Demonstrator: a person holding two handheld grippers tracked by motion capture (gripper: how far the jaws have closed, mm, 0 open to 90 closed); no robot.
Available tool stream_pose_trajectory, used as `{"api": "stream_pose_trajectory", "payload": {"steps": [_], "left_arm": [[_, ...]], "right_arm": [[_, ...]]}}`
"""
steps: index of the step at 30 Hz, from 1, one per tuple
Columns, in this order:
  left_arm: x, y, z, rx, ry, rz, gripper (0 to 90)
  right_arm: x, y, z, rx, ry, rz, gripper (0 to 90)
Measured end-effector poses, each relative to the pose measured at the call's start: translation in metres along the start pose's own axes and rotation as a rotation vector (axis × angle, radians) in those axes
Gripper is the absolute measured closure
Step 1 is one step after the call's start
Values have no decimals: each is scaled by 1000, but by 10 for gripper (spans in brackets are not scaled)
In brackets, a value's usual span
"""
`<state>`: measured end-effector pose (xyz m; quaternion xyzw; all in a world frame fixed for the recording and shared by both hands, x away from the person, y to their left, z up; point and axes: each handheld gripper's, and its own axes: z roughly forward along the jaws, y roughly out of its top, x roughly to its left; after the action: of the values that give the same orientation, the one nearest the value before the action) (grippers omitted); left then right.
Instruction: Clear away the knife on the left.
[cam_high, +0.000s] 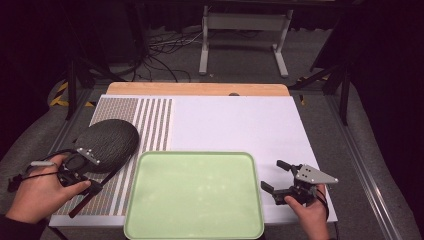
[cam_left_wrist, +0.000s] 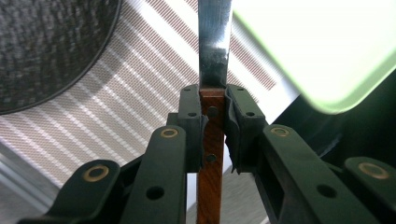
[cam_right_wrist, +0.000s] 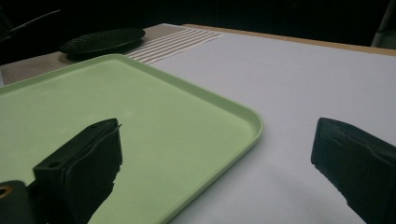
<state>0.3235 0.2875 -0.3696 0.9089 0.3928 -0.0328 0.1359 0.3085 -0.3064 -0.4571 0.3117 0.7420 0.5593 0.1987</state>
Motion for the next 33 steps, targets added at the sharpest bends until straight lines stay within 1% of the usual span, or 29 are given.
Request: {"api": "stream_pose_trajectory", "payload": {"steps": [1,3,4,6,7,8,10,11,12,14,16,19,20,22,23,25,27,29,31,33], "left_arm": [[0,0,0,0,0,0,779],[-1,1,0,-13,-15,-24,779],[-3,1,0,-27,-30,-40,779],[-4,2,0,-33,-38,-47,779],[-6,3,0,-40,-41,-39,779],[-7,4,2,-32,-64,-30,779],[-11,7,7,-28,-77,-36,779],[-11,9,8,-37,-85,-37,779],[-13,10,8,-47,-105,-42,779],[-15,13,9,-59,-117,-49,779],[-19,17,12,-64,-114,-40,779],[-27,25,18,-59,-111,-26,779],[-27,25,18,-59,-111,-26,779],[-31,30,21,-64,-126,-24,779],[-33,32,22,-70,-125,-17,779],[-35,35,23,-72,-129,-21,778],[-39,38,25,-70,-133,-7,779],[-41,40,26,-82,-144,10,779],[-44,42,26,-83,-159,7,779],[-47,44,28,-82,-162,11,779]], "right_arm": [[0,0,0,0,0,0,29],[0,0,0,0,0,0,29],[0,0,0,0,1,-1,29],[0,0,0,1,1,0,29],[0,0,0,1,1,-1,29],[0,0,0,1,2,-1,29],[0,0,0,1,2,-2,28],[0,0,0,2,3,-2,28],[0,0,0,2,4,-2,29],[1,0,0,2,4,-3,29],[0,0,0,2,4,-3,29],[0,0,0,2,6,-4,29],[0,0,0,2,6,-4,29],[0,0,0,3,7,-5,29],[0,0,0,2,6,-6,29],[0,0,-1,1,4,-5,29],[-1,0,-1,-1,6,-5,28],[-1,0,0,2,9,-4,29],[0,0,0,3,10,-5,29],[0,0,0,3,11,-6,29]]}}
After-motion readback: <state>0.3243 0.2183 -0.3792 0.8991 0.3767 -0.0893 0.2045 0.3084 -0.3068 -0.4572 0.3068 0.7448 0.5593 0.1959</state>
